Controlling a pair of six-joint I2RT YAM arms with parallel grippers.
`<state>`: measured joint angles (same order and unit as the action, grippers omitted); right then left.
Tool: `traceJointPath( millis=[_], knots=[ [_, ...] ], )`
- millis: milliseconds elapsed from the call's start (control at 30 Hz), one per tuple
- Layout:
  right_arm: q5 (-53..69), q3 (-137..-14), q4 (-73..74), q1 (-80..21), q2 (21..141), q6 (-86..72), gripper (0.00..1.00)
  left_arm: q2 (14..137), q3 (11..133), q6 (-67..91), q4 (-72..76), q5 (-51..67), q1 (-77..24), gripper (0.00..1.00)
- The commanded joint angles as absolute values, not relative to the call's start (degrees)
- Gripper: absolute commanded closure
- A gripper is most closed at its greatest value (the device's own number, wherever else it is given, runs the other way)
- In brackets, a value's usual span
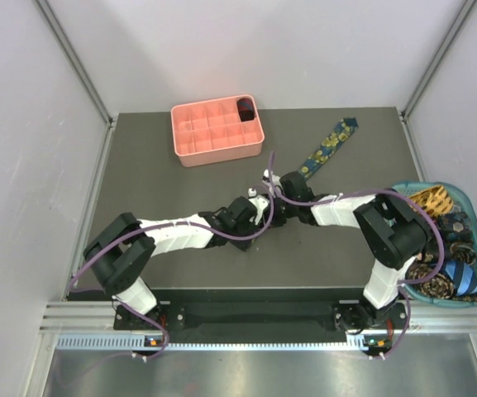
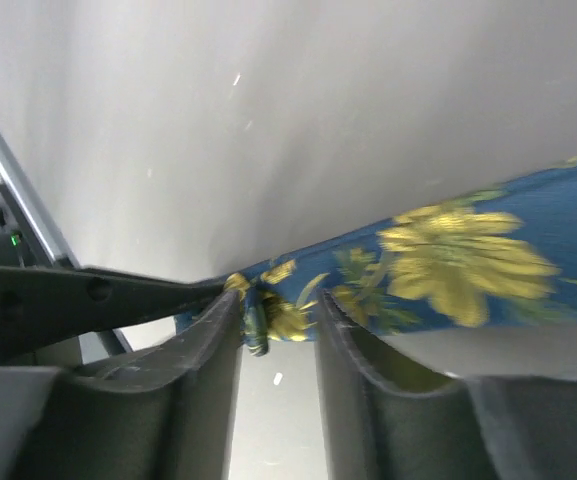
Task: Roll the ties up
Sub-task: Roll the tie
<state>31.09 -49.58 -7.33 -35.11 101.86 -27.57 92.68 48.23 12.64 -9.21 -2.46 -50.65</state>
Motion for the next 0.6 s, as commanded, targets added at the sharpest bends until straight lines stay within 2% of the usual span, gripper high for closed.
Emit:
traceJointPath(
  millis=[0, 100, 233, 567],
  knots=[
    [29.26, -49.40, -10.28, -32.34, 97.82, -26.46, 0.67, 94.57, 47.02, 13.71, -14.59, -0.26, -51.50, 0.78],
    [31.11, -49.57, -10.54, -32.34, 98.87, -26.28, 0.73, 94.57, 46.93, 14.23, -14.94, -0.26, -51.59, 0.77],
    [32.95, -48.69, -11.69, -32.34, 99.14, -26.46, 0.75, 94.75, 47.28, 14.94, -15.90, -0.53, -51.77, 0.73],
    [43.24, -46.41, -17.22, -32.61, 100.46, -30.41, 0.87, 95.45, 47.99, 14.68, -16.35, -1.32, -51.94, 0.69]
  ],
)
